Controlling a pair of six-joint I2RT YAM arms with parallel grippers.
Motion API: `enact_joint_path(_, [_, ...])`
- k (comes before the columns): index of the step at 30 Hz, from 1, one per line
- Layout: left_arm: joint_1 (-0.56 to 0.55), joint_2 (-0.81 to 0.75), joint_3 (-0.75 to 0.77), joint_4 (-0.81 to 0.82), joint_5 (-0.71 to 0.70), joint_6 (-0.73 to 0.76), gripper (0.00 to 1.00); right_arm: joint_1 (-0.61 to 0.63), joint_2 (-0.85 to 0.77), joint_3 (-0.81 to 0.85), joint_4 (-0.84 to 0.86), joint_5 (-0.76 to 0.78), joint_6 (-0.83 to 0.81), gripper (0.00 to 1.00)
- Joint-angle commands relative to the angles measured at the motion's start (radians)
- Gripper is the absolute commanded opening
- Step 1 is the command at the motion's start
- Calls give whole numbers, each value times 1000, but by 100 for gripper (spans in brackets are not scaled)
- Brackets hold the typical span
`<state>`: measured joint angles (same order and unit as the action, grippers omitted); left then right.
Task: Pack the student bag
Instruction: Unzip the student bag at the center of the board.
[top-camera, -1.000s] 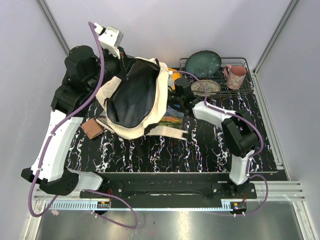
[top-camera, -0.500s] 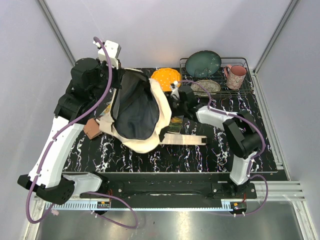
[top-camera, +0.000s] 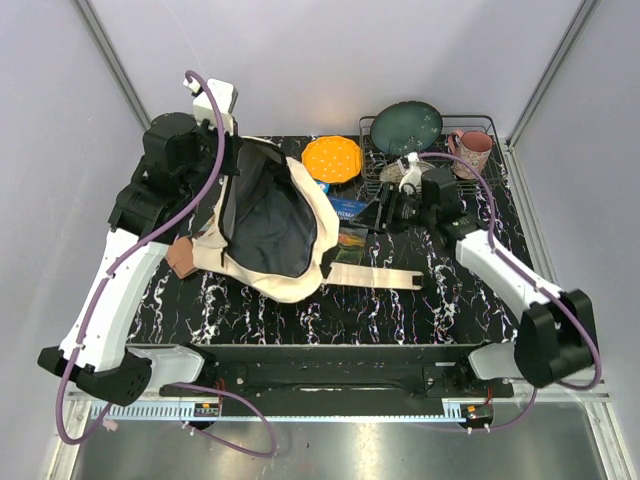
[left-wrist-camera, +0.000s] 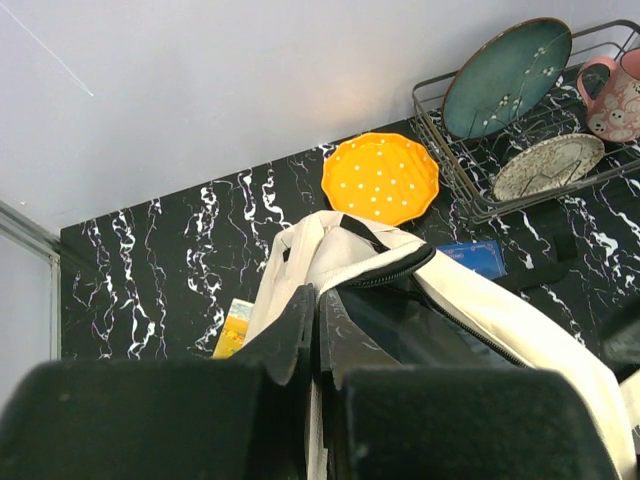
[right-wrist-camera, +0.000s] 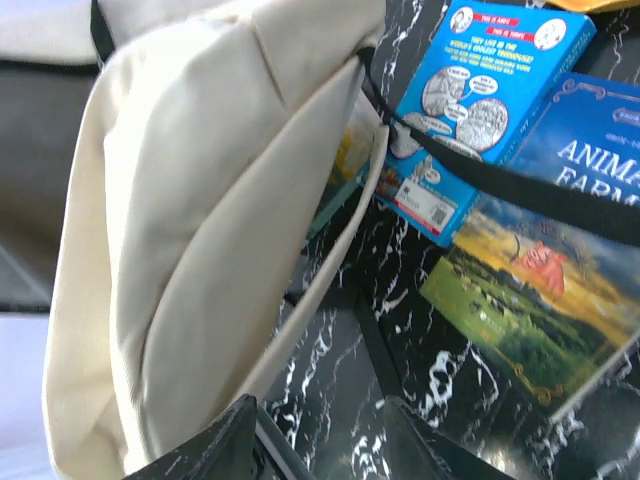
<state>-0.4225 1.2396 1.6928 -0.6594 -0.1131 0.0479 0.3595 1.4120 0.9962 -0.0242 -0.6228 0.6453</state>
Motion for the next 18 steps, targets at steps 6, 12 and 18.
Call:
enact_joint_path(6, [11,9,114,152,-11,9,0,6,-269,-74,-365,-58,-285,52])
enact_joint_path(12, [11,15,151,150,27,-11,0,48,-209,-105,-447,-224,-328,50])
enact_joint_path(18, [11,21,183,147,70,-29,0,217,-99,-131,-237,-135,-190,49])
